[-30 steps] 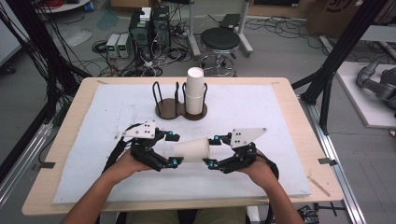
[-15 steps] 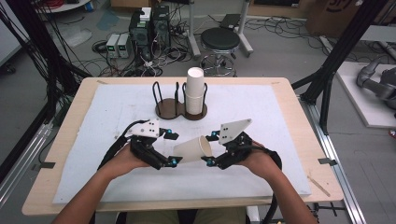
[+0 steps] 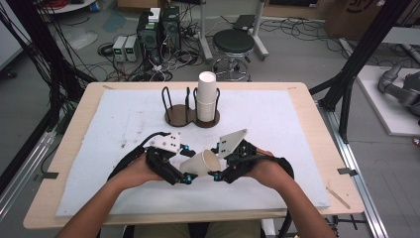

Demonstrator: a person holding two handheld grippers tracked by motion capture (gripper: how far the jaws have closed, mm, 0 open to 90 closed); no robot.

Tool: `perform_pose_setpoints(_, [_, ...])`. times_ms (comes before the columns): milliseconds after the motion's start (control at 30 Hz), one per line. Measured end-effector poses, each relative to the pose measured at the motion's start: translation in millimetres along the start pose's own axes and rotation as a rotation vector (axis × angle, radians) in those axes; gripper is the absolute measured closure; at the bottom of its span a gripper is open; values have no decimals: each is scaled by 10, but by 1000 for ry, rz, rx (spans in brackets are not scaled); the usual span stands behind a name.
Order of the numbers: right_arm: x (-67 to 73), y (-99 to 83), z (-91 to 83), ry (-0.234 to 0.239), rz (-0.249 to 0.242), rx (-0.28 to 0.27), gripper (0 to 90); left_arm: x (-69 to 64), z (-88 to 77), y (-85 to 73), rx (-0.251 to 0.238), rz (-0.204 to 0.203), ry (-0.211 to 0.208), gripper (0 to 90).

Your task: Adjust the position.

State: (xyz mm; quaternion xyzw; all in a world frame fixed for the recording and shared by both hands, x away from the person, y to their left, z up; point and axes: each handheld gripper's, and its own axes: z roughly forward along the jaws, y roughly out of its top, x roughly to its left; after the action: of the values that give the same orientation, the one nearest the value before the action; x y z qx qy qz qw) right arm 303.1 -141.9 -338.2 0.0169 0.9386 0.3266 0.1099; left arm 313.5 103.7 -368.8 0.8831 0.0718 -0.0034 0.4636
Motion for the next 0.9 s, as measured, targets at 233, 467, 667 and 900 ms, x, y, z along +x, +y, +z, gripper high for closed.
perform_pose_setpoints(233, [34,22,65,14,-26,31,329,5,80,-17,55,6,-25,298])
perform_pose_setpoints(467, [74,64,116,30,-44,71,329,9,141,-36,95,-1,-51,324])
perform_pose_setpoints(667, [84,87,137,38,-53,89,329,7,160,-43,105,7,-62,347])
perform_pose_setpoints(900, [74,71,134,40,-47,83,292,15,169,-53,85,20,-60,338])
